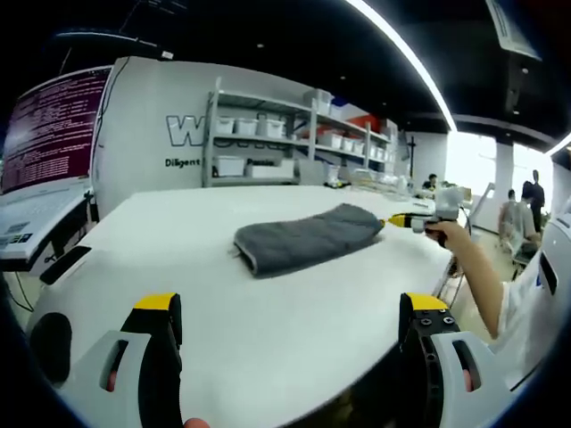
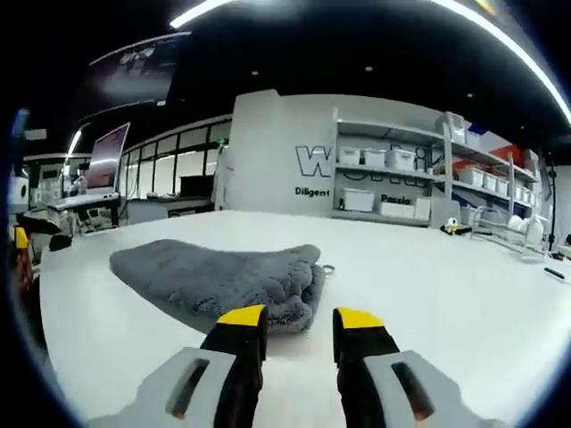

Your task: Open the folded towel by lifting each exposed corner and separating the folded layers until the towel lies flat within the target outline without major curled edges

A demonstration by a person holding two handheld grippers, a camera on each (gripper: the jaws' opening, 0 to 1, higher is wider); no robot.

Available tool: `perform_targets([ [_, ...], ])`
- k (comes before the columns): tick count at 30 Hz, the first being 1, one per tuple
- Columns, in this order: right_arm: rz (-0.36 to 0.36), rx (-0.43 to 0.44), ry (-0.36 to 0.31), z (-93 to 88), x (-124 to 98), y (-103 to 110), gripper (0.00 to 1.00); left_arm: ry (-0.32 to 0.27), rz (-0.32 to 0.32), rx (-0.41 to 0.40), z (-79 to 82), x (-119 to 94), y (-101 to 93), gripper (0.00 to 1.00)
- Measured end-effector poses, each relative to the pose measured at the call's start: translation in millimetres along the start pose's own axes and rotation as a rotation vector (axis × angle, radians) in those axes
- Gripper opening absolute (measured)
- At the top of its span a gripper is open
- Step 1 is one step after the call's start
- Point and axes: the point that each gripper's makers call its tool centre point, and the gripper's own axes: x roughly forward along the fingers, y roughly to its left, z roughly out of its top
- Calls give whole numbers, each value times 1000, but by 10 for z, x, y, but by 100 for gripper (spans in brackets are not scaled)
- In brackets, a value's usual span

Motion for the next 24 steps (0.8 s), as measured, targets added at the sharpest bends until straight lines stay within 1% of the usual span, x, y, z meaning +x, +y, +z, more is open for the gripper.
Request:
perform_targets([
  [1,10,4,-8,10,-74,3,31,1,-2,-1,-2,9,-1,99],
  [2,13,7,-12,14,-132,4,42,2,-3,-1,-5,16,-3,99],
  [3,20,4,-16,26,-267,-6,45,6,-9,0,-14,36,-14,99],
  [5,37,10,-25,53,-356,26,49,8,-10,1,-19,42,-17,99],
  [6,38,11,-25,57,-365,32,51,8,-10,1,-20,43,-18,99],
  [9,42,-25,-20,75,-449,109,55,10,-10,-2,-28,56,-16,99],
  [17,80,-51,-26,152,-578,278,67,12,-20,-1,-37,73,-42,99],
  [20,90,-72,-3,140,-627,331,72,12,-21,-2,-38,74,-39,99],
  [24,96,-75,10,128,-661,360,78,12,-18,-3,-32,78,-30,99],
])
